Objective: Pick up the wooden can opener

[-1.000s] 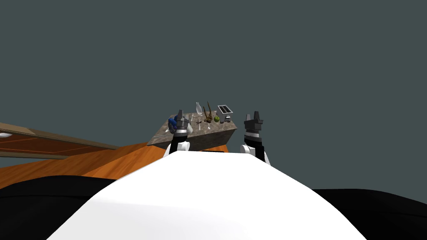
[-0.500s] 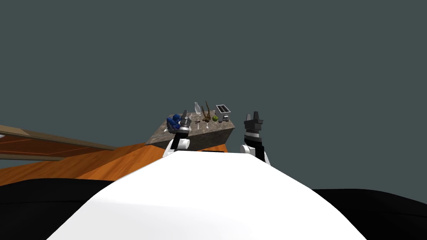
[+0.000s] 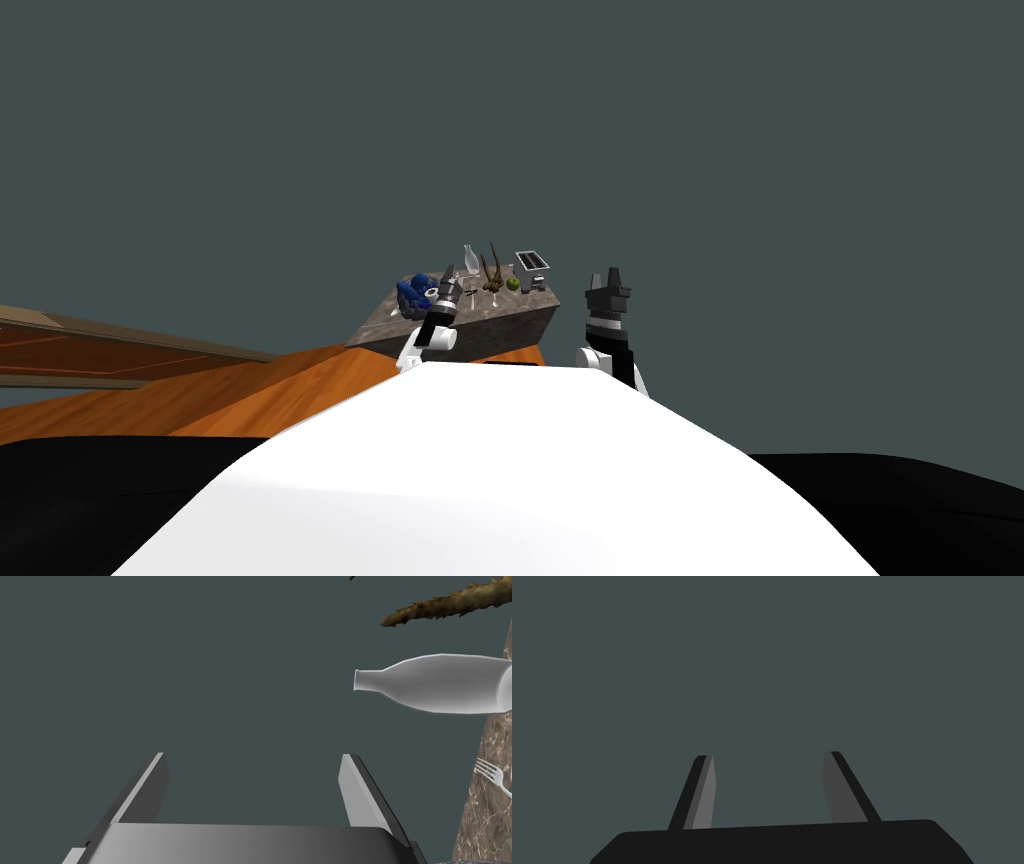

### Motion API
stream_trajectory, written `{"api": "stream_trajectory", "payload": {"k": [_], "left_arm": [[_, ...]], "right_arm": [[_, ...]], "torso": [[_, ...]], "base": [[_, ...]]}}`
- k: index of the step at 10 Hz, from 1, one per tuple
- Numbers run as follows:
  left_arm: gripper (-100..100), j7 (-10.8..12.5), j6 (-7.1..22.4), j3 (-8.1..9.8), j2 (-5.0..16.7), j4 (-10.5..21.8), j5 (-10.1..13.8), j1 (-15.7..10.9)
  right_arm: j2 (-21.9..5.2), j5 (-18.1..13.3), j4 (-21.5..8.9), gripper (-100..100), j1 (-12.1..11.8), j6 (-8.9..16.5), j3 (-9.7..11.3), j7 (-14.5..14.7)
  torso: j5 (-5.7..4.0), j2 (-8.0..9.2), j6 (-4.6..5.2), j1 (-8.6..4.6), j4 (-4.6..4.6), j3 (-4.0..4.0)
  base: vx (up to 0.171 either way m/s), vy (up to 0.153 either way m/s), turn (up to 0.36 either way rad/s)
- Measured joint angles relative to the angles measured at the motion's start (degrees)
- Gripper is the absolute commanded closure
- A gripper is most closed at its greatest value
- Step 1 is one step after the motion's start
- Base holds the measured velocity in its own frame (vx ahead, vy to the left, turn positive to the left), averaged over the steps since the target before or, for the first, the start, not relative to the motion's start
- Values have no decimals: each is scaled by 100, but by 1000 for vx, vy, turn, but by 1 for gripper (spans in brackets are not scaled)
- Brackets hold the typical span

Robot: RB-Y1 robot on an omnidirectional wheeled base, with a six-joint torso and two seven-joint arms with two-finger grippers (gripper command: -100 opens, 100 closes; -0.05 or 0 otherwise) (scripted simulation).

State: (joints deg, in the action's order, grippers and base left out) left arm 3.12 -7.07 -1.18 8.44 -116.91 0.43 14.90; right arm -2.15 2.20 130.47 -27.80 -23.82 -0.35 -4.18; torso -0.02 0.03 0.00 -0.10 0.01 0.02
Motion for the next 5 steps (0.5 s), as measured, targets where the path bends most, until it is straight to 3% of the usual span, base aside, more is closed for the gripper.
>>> {"api": "stream_trajectory", "payload": {"k": [5], "left_arm": [[-100,257,674,20,51,308,89,-365]], "right_arm": [[0,0,0,0,0,0,0,0]], "torso": [[-1,2,-1,-1,0,1]], "base": [[-20,-33,-20]]}}
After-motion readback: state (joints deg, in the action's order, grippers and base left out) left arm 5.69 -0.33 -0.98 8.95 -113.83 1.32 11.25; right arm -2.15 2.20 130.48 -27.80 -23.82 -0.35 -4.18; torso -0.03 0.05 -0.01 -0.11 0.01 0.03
